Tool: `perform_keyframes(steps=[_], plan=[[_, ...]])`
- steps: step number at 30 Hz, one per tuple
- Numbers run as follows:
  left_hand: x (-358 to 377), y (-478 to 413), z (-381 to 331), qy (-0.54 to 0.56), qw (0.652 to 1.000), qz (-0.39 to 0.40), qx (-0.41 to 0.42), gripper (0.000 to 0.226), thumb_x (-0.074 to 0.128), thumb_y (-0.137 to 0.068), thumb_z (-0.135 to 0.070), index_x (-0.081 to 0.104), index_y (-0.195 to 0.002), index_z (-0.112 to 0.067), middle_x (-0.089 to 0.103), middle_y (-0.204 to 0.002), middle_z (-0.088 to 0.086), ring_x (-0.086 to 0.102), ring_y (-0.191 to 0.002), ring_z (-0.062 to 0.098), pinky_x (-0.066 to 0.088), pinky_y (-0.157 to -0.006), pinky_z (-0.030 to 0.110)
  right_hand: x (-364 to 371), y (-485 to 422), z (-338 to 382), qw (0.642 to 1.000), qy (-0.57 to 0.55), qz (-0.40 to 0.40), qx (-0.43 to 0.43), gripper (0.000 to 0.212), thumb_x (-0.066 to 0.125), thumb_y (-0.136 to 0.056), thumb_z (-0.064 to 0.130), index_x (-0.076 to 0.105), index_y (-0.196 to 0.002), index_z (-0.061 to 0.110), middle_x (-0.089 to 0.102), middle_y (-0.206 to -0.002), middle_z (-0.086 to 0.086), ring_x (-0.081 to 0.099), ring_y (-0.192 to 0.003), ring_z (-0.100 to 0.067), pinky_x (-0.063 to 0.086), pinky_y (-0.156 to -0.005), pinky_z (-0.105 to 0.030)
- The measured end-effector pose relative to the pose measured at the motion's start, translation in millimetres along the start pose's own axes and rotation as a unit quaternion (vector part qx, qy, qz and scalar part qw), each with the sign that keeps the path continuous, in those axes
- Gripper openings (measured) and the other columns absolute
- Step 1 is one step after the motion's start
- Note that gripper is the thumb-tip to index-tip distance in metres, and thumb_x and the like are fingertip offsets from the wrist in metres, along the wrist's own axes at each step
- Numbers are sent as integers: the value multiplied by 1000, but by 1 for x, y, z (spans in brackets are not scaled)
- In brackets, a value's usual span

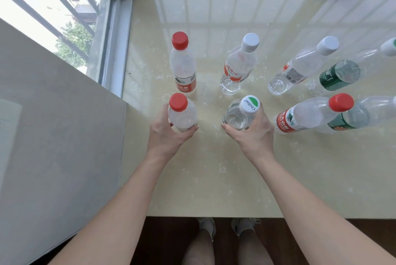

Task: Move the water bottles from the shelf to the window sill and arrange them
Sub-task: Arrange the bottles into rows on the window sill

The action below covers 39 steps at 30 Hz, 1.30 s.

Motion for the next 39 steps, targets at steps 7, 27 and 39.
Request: perform_keyframes(steps=[7, 27, 39], plan=[[1, 0, -2, 2, 1000, 5, 6, 66, 91, -64, -29, 57, -120, -15, 66, -106, -3, 57, -95, 3, 43, -77, 1, 0, 1, 2, 1000, 7, 2, 8, 63, 92, -61, 36, 55, -111, 25, 67, -99, 9, 62, -85, -17, 48, -79, -27], [-71, -39, -43, -155, 988, 0, 22, 65, 75, -81, -25, 44, -138, -22, 50, -137, -4, 50, -125, 15, 38, -93, 27, -84, -37, 76, 999, -38, 19, -8, 37, 65, -88, 5, 61, -124, 16, 64, -121, 7, 61, -115, -11, 52, -101, -40], [-35, -116, -62, -36, 998, 43, 19, 87, 87, -62, -46, 42, -135, -34, 47, -139, -17, 52, -119, 7, 48, -100, 39, -7, -109, 57, 995, 83, 62, 1, 84, 90, -62, 47, 46, -129, 20, 52, -119, -3, 48, -109, -18, 35, -81, -28]])
Point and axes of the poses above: each hand's wrist, its own y-axis away from the middle knuckle, its own x-axis out of the palm, z = x × y, the point moved 10 cm from there along -y, towards the middle knuckle
